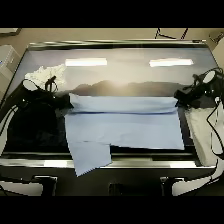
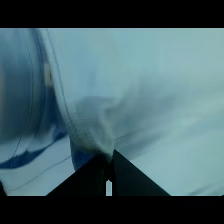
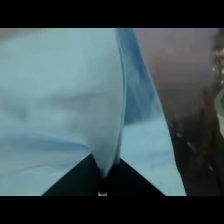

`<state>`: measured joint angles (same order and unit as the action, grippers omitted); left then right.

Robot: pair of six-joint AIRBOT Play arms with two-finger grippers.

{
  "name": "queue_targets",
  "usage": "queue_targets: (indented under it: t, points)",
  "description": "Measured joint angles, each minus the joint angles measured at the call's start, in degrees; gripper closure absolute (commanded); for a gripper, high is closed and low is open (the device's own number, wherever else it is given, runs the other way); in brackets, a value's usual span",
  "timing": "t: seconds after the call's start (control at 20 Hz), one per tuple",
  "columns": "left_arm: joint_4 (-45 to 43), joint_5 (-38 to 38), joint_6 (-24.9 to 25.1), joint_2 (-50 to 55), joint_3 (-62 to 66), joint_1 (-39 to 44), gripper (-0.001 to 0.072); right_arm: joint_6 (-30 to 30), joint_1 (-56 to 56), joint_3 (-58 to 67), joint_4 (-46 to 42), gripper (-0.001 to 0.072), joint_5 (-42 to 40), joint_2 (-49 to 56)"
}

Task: Fold the clothes and pants, and hang the long-sleeved shirts on hangers.

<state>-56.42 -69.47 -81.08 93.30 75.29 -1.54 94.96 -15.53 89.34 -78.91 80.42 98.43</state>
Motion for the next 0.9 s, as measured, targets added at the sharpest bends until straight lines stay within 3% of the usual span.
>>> queue_targets:
  t: [0.3,0.35,0.4,0.45,0.5,0.6,0.75,0.9]
  points:
    - [-1.0,-1.1,-0.3,-0.2,-4.9,0.8,0.0679,-0.5,-0.3,-5.0,-1.1,0.066,3.4,-0.2]
    - [-0.9,-1.0,-0.3,-0.2,-5.1,0.9,0.0544,-0.5,-0.3,-5.2,-1.1,0.056,3.6,-0.3]
    - [-1.0,-1.1,-0.3,-0.2,-5.2,0.8,0.032,-0.5,-0.3,-5.3,-1.3,0.0366,4.0,-0.3]
    - [-0.9,-1.6,-0.3,-0.3,-4.9,0.5,0.0172,-0.7,-0.3,-5.2,-1.7,0.024,4.7,-0.4]
    - [-0.9,-2.7,-0.4,-0.3,-4.4,-0.1,0.0172,-1.2,-0.4,-4.8,-2.2,0.0145,5.5,-0.5]
    - [-1.2,-6.4,-0.3,-0.9,-2.7,-2.1,0.0173,-2.5,-0.7,-3.7,-3.6,0.0082,7.7,-1.3]
    - [-3.4,-12.9,-0.2,-3.9,-3.3,-5.3,0.0175,-2.5,-3.4,-3.2,-5.5,0.0082,11.0,-3.0]
    - [-5.0,-15.0,0.9,-9.4,-12.5,-6.6,0.0199,-2.5,-7.5,-7.1,-6.0,0.0083,14.1,-5.8]
